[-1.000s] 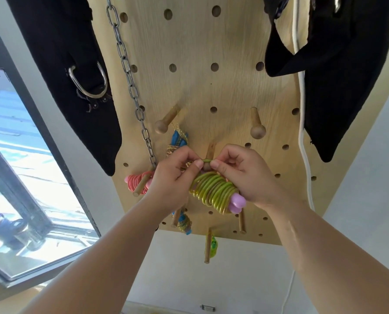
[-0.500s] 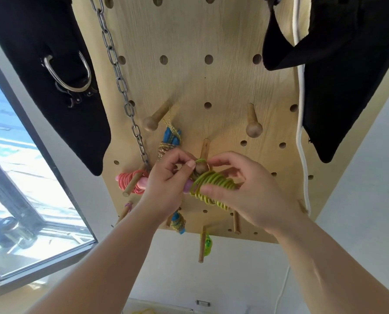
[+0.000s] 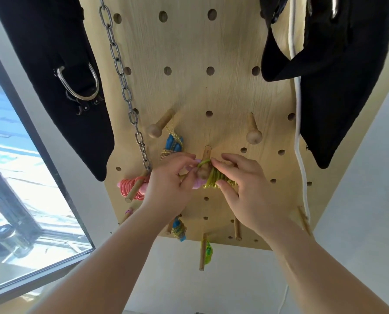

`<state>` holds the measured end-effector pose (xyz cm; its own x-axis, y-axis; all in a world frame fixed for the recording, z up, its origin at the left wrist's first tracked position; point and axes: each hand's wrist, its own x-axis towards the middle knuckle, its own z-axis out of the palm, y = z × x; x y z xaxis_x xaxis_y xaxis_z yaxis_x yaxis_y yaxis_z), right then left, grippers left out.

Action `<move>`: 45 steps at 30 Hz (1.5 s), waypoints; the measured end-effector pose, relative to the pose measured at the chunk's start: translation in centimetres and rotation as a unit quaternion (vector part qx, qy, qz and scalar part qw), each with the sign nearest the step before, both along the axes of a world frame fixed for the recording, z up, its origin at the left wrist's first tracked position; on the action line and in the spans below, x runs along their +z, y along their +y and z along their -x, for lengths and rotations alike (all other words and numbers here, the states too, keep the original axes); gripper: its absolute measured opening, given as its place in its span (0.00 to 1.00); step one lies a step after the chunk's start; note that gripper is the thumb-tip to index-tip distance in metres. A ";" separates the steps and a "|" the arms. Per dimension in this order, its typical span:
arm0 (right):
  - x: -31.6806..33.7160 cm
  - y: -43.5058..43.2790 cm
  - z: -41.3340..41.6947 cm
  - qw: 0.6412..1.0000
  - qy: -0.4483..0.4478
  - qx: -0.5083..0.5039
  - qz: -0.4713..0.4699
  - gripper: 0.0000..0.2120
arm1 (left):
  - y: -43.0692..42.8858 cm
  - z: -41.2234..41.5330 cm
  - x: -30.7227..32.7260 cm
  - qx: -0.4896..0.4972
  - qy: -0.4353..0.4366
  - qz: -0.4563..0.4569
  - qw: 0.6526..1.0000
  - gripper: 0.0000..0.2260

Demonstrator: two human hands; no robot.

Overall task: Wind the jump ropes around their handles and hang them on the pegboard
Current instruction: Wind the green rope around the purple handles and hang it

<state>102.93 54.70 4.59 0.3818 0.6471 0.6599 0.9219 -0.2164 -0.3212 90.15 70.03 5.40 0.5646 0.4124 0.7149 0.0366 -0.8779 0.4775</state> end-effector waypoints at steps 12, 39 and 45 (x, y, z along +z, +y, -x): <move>-0.5 1.3 -1.4 0.992 -0.068 -0.103 0.017 0.20 | -1.0 -1.9 1.4 0.106 0.026 0.024 0.994 0.03; 0.8 1.3 -2.5 0.991 -0.043 -0.056 0.117 0.26 | -1.9 -0.4 -0.5 0.120 0.202 -0.103 0.967 0.28; -0.6 0.7 -2.2 0.995 -0.030 -0.043 0.088 0.26 | -3.1 -0.2 -0.7 0.149 0.242 -0.082 0.955 0.25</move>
